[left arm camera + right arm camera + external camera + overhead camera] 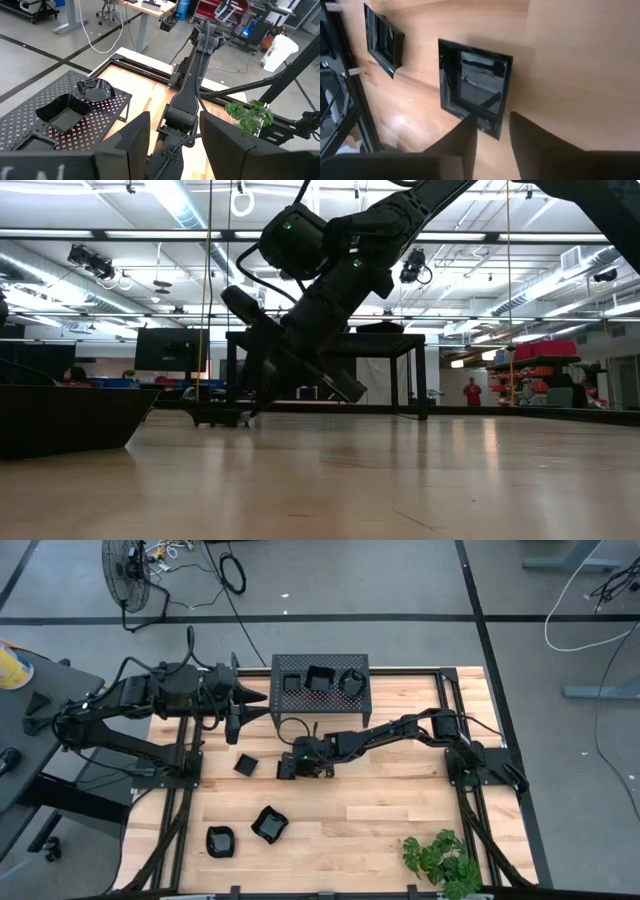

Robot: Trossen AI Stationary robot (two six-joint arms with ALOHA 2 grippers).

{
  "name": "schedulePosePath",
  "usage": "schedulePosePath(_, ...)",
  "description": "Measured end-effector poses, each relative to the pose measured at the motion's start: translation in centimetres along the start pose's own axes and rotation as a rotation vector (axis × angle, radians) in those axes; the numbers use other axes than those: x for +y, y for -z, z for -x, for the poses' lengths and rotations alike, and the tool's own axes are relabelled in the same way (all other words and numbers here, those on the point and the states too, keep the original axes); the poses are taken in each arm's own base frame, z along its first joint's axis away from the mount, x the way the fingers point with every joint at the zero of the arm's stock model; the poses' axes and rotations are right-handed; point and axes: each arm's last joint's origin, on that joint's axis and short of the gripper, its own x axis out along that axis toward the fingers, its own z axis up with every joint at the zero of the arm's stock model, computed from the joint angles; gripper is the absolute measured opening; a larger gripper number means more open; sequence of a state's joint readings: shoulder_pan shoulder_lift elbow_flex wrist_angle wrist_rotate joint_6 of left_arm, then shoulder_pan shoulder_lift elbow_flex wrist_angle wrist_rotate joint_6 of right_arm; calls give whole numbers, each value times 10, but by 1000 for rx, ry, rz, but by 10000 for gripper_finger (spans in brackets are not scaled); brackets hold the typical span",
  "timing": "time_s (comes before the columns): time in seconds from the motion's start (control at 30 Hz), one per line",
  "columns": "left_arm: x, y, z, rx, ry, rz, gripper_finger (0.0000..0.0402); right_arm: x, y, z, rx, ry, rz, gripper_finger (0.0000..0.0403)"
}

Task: Pick & Place Mini shaped plates
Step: Stack the square plate on top of the other square plate on the shelf

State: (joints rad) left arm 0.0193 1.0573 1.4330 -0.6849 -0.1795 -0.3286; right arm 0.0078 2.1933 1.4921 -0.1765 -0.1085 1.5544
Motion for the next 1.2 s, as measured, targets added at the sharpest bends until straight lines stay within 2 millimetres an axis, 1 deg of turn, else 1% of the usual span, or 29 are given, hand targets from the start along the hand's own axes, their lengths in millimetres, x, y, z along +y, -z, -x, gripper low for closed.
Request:
schedulePosePath(0.13,0,0,0,0,0,0,177,2,2,1,63,-16,52,142)
schedulePosePath(0.2,0,0,0,0,0,0,177,3,3,5,82,-17,74,151)
schedulePosePath(0.27,0,0,0,0,0,0,177,8,5,12,83,-34,99,157)
schedulePosePath(0.37,0,0,0,1,0,-1,177,18,6,32,63,-63,158,161)
schedulePosePath(0.53,0,0,0,2,0,0,177,30,9,77,-3,-36,304,158)
schedulePosePath(0.6,0,0,0,3,-1,9,177,29,10,96,-33,12,355,156)
schedulePosePath(0.77,0,2,-2,16,-13,42,177,24,12,152,-100,148,491,149)
schedulePosePath(0.9,1,4,-10,32,-65,81,177,24,15,197,-150,171,588,148)
schedulePosePath(1.0,1,7,-17,61,-91,116,177,22,16,224,-199,178,629,148)
schedulePosePath(1.1,1,11,-26,93,-124,147,177,19,18,249,-238,172,665,148)
schedulePosePath(1.2,2,18,-35,143,-170,185,177,17,19,268,-262,161,698,148)
